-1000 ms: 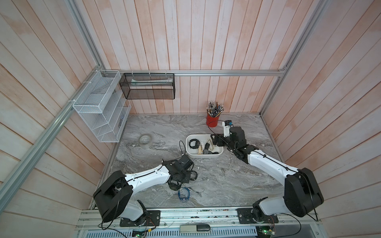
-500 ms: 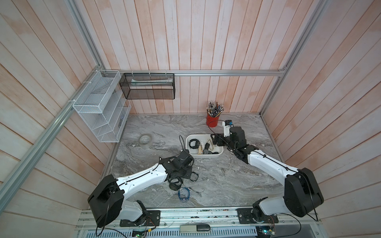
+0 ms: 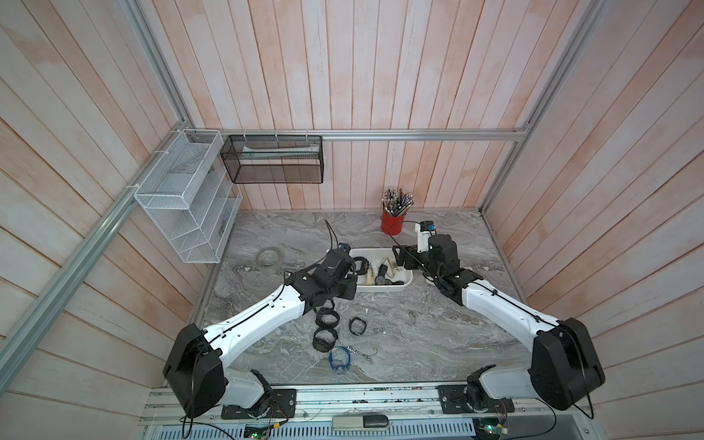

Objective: Put the watch into the storage box
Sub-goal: Pick up the watch at the center of the board, then place the watch in the storage box.

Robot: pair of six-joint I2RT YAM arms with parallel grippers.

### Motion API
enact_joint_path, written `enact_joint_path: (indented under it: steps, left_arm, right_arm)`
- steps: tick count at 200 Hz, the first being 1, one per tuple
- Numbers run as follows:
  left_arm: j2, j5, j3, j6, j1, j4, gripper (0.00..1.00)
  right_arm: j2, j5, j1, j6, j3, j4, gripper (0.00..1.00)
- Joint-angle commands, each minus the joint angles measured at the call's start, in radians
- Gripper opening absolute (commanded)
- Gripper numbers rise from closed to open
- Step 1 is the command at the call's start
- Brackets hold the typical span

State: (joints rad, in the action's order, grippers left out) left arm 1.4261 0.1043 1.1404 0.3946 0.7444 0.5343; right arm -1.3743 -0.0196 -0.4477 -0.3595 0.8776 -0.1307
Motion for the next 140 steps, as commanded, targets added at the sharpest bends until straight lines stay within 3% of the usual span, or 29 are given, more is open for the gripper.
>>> enact_joint_path:
  steps: [1,80,140]
  left_arm:
    - [0.079,0.011,0.083,-0.094,-0.037,-0.089,0.0]
    - [0.361,-0.039,0.275,-0.148,-0.127,-0.181,0.0]
    - [0.469,-0.039,0.291,-0.14,-0.13,-0.197,0.0]
  right_arm:
    - [0.03,0.022,0.008,0.004,-0.016,-0.007,0.82]
    - [0.052,0.02,0.039,0.008,-0.032,0.003,0.82]
    - [0.057,0.008,0.063,0.014,-0.038,0.002,0.83]
